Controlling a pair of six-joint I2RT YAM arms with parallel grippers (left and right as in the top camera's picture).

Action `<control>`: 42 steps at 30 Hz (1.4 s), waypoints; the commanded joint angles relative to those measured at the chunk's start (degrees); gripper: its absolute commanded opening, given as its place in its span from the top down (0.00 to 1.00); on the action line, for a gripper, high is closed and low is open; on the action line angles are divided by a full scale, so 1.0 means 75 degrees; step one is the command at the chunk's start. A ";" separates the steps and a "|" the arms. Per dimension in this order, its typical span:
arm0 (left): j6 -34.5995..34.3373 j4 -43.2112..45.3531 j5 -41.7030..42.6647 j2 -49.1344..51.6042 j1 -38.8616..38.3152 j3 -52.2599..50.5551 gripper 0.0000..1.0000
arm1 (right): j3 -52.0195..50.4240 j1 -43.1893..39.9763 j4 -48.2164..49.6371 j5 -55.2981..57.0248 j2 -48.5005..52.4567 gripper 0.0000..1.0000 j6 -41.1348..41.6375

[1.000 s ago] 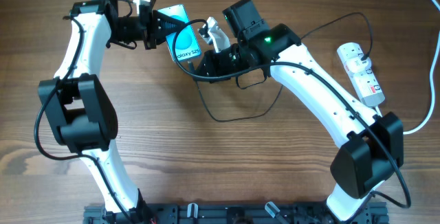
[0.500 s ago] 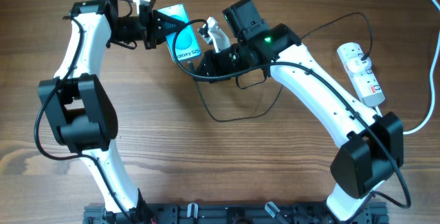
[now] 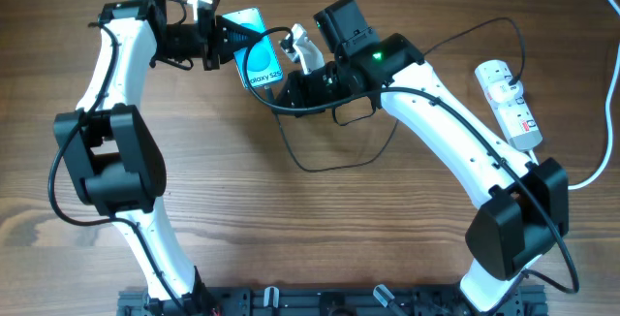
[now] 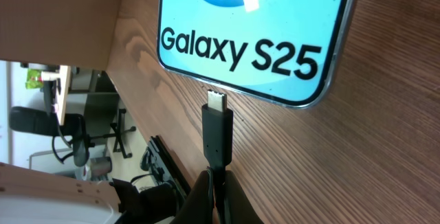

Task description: Plug charger to phone and switch on socket

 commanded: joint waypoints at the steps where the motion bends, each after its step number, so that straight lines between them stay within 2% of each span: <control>1: 0.0152 0.0026 0.0382 -0.0169 0.0012 0.0058 0.96 | -0.0047 -0.0012 0.0035 0.0076 -0.0157 0.96 0.0026; 5: 0.0154 0.0064 0.0761 -0.0169 0.0012 0.0058 0.96 | -0.0047 -0.0012 0.0038 0.0073 -0.0157 0.96 0.0026; 16: 0.0527 0.0044 0.0714 -0.0169 0.0012 0.0058 0.96 | -0.0047 -0.0017 0.0119 0.0079 -0.0157 0.96 0.0015; 42: 0.0527 0.0055 0.0551 -0.0169 -0.0096 0.0058 0.96 | -0.0047 -0.0026 0.0175 0.0323 -0.0157 0.96 0.0035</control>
